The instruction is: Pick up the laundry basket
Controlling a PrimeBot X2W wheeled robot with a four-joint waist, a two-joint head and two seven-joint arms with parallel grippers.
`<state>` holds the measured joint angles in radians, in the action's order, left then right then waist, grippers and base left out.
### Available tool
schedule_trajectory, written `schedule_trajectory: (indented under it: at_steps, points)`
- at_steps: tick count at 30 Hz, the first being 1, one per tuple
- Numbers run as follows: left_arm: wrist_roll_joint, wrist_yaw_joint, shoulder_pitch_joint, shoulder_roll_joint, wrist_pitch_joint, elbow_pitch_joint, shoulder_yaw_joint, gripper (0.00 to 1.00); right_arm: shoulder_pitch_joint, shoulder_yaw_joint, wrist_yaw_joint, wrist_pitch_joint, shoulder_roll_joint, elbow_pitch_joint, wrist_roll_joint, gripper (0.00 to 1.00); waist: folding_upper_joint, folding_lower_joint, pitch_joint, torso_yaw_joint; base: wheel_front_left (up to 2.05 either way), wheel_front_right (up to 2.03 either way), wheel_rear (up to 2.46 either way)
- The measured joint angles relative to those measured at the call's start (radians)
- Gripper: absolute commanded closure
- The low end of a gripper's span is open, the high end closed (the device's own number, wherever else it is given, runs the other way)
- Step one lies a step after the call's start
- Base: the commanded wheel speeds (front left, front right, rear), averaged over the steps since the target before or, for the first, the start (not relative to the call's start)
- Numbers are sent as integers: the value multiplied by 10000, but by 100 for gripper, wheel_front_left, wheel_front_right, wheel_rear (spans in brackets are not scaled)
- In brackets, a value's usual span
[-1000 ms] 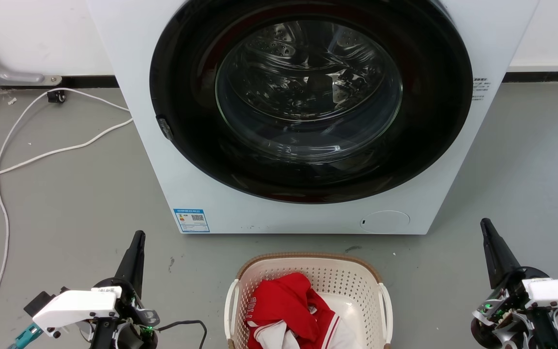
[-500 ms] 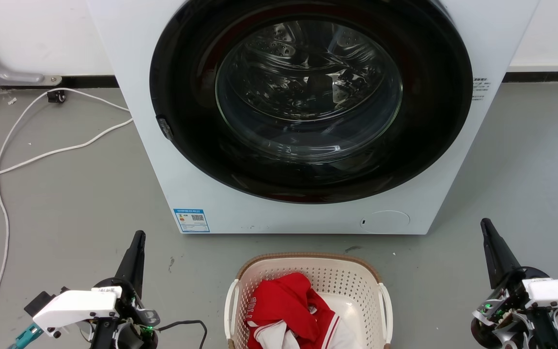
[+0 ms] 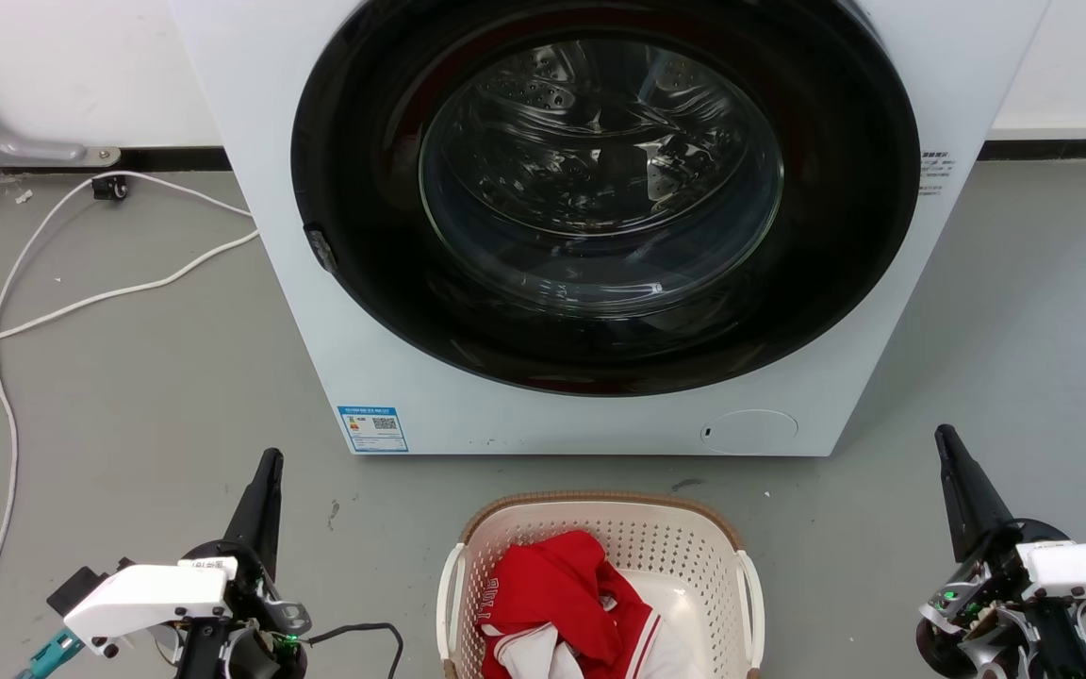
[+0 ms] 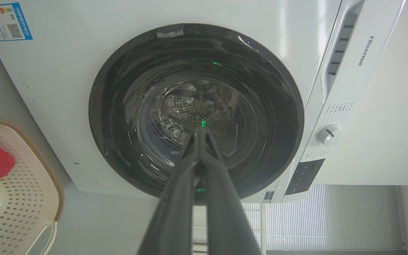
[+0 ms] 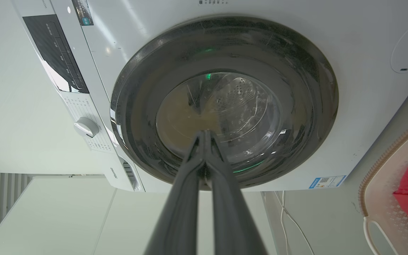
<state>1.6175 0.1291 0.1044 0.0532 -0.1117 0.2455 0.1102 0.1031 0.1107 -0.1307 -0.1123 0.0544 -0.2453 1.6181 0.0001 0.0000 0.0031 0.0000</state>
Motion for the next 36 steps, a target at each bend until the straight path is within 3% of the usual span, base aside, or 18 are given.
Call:
schedule_trajectory:
  at_steps: [10,11,15,25,36]
  points:
    - [-27,0,0,-4,0,0,6,100,0,6,0,-2,-4,0,0,100,0,0,0,0,0,0,0]
    - [-27,0,0,-4,0,0,8,0,0,6,0,-2,-6,0,0,0,0,0,0,0,0,0,0]
    - [-31,-15,-445,-79,23,412,-59,0,-467,-27,2,35,-59,-401,2,0,0,0,-1,-1,0,0,0]
    - [-635,-15,-599,-81,662,-21,-222,0,-668,-174,2,665,-67,-38,-688,0,0,0,-7,5,0,0,0]
    - [-2048,-403,-689,-79,1164,-692,184,0,-672,232,2,1160,-71,612,-3070,0,0,0,-19,16,0,0,0]
